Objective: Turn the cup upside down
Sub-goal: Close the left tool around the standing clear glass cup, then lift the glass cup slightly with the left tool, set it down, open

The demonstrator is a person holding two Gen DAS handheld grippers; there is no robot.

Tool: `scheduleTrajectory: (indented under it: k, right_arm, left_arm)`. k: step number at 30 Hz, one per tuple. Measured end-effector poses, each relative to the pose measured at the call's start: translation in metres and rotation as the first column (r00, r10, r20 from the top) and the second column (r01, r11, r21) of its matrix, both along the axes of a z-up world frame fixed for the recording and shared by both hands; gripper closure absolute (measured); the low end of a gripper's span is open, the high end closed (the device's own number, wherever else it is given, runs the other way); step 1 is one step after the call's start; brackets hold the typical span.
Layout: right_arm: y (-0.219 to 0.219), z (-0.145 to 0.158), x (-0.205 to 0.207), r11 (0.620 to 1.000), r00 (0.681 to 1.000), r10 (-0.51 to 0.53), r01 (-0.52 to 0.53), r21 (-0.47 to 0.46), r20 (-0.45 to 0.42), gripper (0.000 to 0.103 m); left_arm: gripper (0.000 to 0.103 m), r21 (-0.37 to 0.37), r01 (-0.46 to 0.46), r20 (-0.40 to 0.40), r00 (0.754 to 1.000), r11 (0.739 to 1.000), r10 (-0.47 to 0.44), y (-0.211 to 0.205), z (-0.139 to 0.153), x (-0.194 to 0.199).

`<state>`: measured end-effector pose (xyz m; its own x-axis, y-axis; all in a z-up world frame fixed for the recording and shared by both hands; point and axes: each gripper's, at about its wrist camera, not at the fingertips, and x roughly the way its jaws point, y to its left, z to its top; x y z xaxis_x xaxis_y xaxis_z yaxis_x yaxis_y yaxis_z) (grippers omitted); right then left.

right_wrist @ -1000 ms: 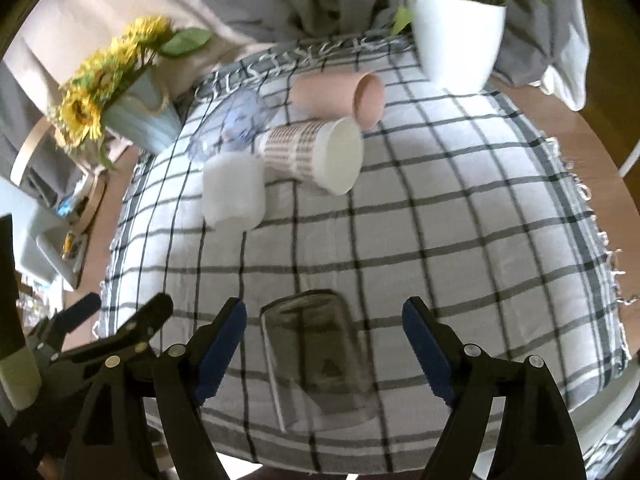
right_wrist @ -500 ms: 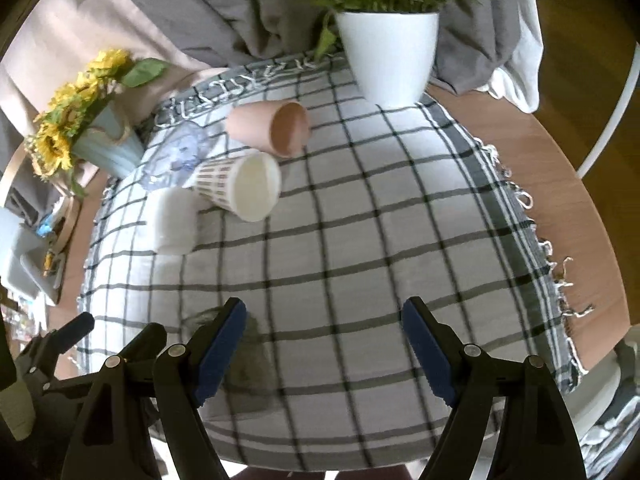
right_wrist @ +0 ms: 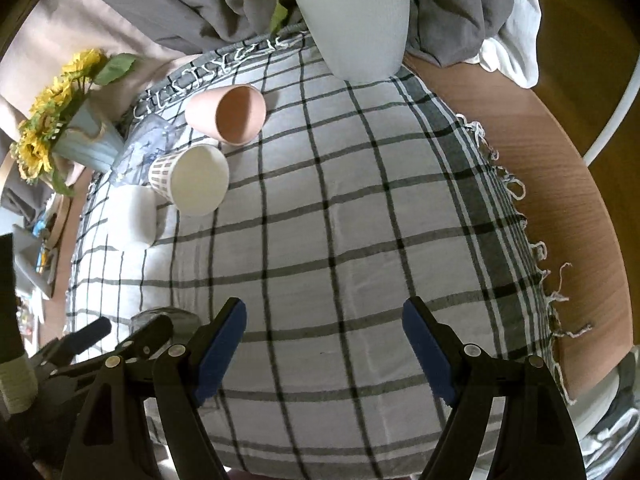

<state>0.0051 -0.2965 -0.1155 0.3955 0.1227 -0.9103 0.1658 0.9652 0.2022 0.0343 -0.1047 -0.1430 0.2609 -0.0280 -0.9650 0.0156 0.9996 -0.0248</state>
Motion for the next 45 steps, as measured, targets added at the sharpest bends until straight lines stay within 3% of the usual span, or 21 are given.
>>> scheduleTrajectory:
  k: [16, 23, 37, 45]
  right_arm:
    - [-0.008, -0.017, 0.009, 0.999, 0.999, 0.040, -0.039, 0.032, -0.033, 0.023]
    - [-0.007, -0.021, 0.009, 0.998, 0.998, 0.042, -0.040, 0.048, -0.048, 0.023]
    - [0.008, 0.002, 0.015, 0.997, 0.998, 0.047, -0.049, 0.061, 0.032, 0.023]
    - [0.013, 0.003, 0.010, 0.998, 0.998, 0.059, -0.060, 0.032, 0.033, 0.023]
  left_arm:
    - [0.037, -0.008, -0.051, -0.058, 0.997, 0.999, 0.050, -0.007, -0.024, 0.010]
    - [0.037, -0.038, -0.055, -0.052, 0.997, 0.998, 0.053, 0.002, -0.021, 0.009]
    - [0.037, -0.070, -0.052, 0.096, 0.994, 0.996, 0.059, 0.025, 0.021, 0.012]
    - [0.038, -0.089, -0.026, 0.166, 0.985, 0.996, 0.040, 0.023, 0.029, -0.014]
